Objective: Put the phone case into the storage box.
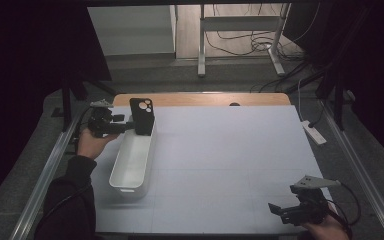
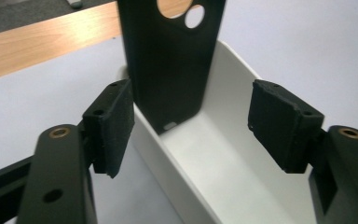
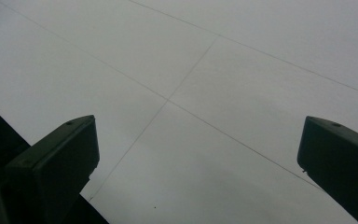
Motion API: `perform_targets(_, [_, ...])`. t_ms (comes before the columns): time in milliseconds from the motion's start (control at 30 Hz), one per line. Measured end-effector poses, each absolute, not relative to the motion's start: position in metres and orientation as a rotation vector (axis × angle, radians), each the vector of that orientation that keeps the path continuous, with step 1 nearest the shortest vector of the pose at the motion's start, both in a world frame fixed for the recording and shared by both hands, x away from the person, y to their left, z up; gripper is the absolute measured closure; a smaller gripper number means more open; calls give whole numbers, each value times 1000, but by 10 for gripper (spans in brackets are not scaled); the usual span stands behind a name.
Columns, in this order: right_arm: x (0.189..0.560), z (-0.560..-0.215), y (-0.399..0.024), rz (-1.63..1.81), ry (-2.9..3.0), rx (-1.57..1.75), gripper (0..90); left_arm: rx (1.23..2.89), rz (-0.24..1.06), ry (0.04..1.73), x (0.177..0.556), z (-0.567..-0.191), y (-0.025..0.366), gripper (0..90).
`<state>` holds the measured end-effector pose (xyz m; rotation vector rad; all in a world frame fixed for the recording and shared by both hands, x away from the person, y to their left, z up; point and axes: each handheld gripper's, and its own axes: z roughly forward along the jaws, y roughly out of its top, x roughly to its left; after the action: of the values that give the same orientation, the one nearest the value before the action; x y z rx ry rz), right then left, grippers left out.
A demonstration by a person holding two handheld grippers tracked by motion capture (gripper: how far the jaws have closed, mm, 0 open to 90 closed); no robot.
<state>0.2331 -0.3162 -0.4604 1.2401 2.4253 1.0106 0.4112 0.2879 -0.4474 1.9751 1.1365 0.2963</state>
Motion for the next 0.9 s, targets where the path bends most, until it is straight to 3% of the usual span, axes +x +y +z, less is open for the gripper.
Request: perform_targets(900, [234,-461,-317,970,2371,1304,0,1993,241,1088,369,-432,268,59])
